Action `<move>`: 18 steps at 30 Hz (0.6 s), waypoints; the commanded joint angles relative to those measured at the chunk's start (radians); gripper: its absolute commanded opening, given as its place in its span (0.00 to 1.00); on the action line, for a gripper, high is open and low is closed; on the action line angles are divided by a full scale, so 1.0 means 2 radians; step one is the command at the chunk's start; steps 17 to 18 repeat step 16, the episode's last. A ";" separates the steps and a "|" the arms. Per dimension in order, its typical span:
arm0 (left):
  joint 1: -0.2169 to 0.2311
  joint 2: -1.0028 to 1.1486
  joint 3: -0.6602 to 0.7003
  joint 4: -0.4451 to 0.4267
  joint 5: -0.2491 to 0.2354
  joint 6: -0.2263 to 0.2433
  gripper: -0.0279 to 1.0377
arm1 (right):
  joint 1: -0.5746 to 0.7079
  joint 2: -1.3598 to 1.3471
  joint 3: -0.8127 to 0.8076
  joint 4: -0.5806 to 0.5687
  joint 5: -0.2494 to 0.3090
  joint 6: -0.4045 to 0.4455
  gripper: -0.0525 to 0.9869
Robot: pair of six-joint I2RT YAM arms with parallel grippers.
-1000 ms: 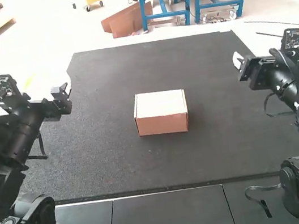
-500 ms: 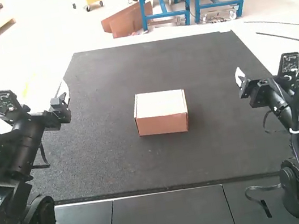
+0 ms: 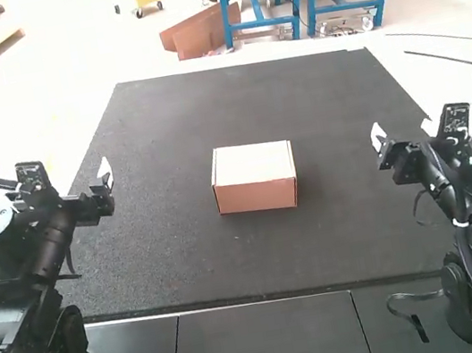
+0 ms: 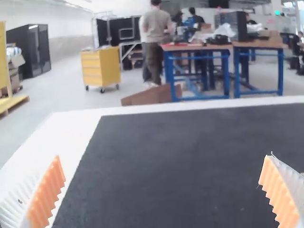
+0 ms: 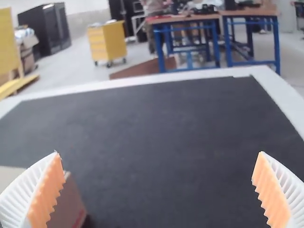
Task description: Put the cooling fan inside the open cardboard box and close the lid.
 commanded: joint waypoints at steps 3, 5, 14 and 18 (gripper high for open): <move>0.024 -0.005 -0.003 -0.040 0.022 -0.007 0.94 | -0.013 -0.005 -0.001 -0.036 -0.008 -0.002 0.93; 0.025 -0.006 -0.003 -0.049 0.021 -0.004 0.93 | -0.018 -0.006 -0.001 -0.043 -0.006 -0.006 0.93; 0.025 -0.006 -0.003 -0.049 0.021 -0.003 0.94 | -0.059 -0.005 -0.002 -0.046 -0.006 -0.012 0.93; 0.027 -0.005 -0.004 -0.049 0.021 -0.003 0.94 | -0.063 -0.005 -0.002 -0.046 -0.006 -0.012 0.93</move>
